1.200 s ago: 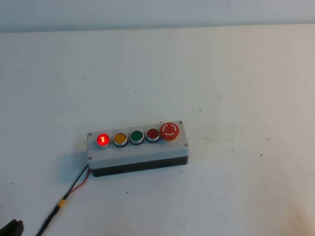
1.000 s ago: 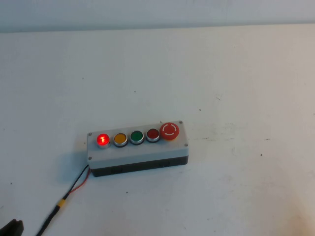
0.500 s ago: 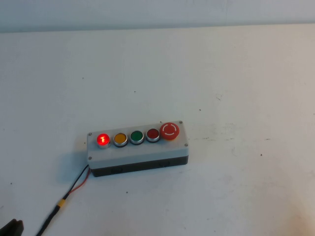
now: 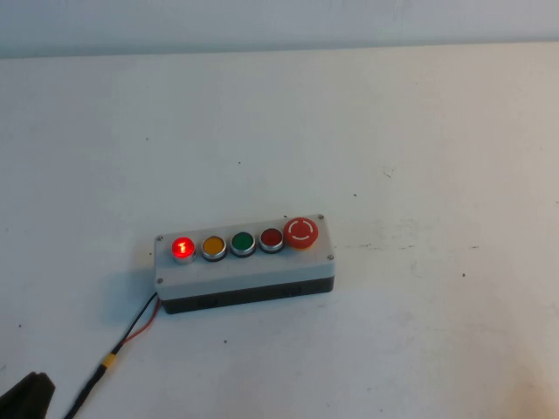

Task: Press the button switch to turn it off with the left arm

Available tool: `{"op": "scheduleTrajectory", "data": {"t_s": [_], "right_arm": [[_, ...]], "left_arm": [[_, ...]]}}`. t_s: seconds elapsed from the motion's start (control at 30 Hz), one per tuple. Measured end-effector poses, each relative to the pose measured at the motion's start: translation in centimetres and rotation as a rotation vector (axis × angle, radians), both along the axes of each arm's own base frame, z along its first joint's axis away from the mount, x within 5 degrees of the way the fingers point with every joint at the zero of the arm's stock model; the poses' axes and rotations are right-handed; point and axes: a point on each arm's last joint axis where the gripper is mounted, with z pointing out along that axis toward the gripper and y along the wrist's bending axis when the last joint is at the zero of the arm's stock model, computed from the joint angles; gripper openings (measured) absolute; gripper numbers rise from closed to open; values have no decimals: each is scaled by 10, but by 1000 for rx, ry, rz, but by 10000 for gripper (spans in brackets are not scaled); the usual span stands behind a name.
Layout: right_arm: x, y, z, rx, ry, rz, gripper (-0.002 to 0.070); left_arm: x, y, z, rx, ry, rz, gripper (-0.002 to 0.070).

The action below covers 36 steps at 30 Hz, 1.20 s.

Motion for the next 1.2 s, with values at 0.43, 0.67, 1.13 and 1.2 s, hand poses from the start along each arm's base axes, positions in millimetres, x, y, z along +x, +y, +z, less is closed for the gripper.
{"op": "scheduleTrajectory", "data": {"t_s": [0.43,0.67,1.13,1.2], "right_arm": [[0,0,0,0,0,0,-16],[0,0,0,0,0,0,-16],[0,0,0,0,0,0,-16],[0,0,0,0,0,0,-16]], "left_arm": [[4,1,24,-504,-59,75,-2],[24,-20,86,-306,187,-81,-2],[159,-40,150,285,780,-229,-2],[180,-44,151,305,811,-240,-2]]}}
